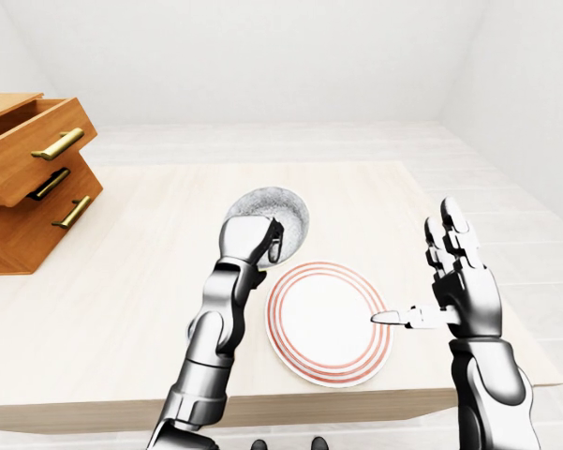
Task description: Put the bowl on the plate.
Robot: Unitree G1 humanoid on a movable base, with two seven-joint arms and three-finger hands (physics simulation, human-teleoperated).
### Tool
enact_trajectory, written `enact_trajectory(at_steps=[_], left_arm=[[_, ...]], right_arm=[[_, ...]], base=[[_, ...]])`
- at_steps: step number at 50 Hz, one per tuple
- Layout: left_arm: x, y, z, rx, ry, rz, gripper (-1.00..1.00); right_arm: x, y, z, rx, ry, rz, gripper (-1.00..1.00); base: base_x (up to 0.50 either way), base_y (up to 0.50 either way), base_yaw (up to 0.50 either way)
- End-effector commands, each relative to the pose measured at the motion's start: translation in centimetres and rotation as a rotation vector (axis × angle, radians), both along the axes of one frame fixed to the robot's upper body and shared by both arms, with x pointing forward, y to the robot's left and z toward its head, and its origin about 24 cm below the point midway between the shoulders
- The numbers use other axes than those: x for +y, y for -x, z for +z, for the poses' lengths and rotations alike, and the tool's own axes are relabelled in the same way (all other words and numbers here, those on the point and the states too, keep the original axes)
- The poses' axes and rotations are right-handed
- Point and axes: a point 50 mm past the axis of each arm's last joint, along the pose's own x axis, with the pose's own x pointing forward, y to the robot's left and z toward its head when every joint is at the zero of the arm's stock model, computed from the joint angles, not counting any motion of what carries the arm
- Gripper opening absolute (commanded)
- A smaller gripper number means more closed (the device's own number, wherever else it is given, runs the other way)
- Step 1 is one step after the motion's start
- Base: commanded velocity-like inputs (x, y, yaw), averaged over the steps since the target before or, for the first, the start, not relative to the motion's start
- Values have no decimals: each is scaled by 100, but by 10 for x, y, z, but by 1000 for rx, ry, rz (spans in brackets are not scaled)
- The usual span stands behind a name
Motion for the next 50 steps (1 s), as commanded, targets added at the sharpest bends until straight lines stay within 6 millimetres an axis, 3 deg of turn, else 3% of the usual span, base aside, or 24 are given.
enact_trajectory(at_steps=[1, 29, 50], left_arm=[[-23, 13, -4, -24, 21, -58, -100], [-54, 31, -25, -19, -14, -136, -100], [-65, 29, -44, -9, -49, -158, -100]], right_arm=[[-3, 2, -2, 9, -2, -6, 100], [-6, 15, 7, -23, 13, -12, 100], [-7, 16, 4, -10, 7, -16, 100]], base=[[0, 0, 0], [0, 0, 0], [0, 0, 0]])
